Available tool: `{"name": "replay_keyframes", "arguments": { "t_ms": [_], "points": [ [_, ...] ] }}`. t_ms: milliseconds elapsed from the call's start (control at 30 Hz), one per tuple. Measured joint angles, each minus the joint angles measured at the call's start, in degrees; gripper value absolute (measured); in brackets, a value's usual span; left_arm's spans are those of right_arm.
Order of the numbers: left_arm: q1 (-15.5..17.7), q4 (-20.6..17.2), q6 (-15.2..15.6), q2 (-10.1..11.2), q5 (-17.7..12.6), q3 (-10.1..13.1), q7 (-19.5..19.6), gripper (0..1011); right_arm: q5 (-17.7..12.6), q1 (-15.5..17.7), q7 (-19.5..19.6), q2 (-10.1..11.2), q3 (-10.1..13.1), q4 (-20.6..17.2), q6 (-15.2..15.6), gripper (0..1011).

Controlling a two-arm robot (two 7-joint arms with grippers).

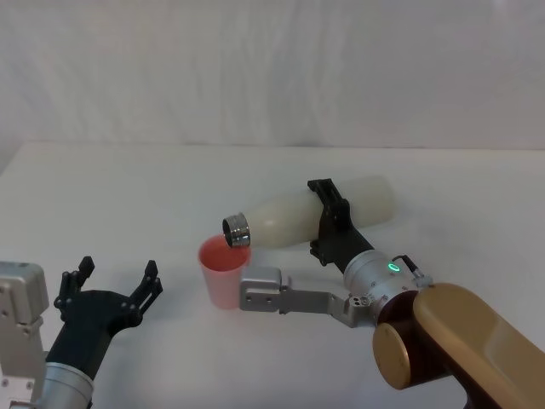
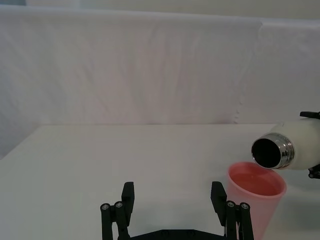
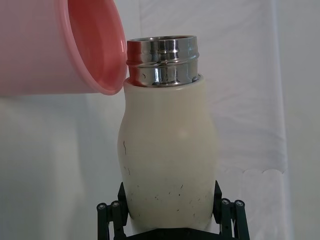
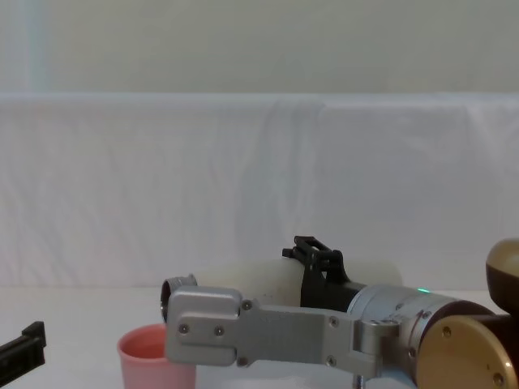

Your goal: Grasp the thermos with one hand and pour water into the cup lid.

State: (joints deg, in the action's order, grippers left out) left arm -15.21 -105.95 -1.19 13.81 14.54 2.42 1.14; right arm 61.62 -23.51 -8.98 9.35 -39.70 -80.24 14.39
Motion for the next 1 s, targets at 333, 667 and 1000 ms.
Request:
{"name": "replay_keyframes", "arguments": {
  "t_ms": [333,667,1000],
  "points": [
    [0.00,0.00,0.00,0.00,0.00,0.00,0.00,1001,0.63,-0.30,0.00,0.08,-0.29,0.12,0.16,953],
    [0.00,0.00,0.00,0.00,0.00,0.00,0.00,1001,1.49,-0.48,0.00,0.39,-0.61,0.04,0.44,953],
    [0.00,0.00,0.00,0.00,0.00,0.00,0.00,1001,2.29,-0.72,0.08,0.58,-0.81,-0.01,0.66,953]
  ]
}}
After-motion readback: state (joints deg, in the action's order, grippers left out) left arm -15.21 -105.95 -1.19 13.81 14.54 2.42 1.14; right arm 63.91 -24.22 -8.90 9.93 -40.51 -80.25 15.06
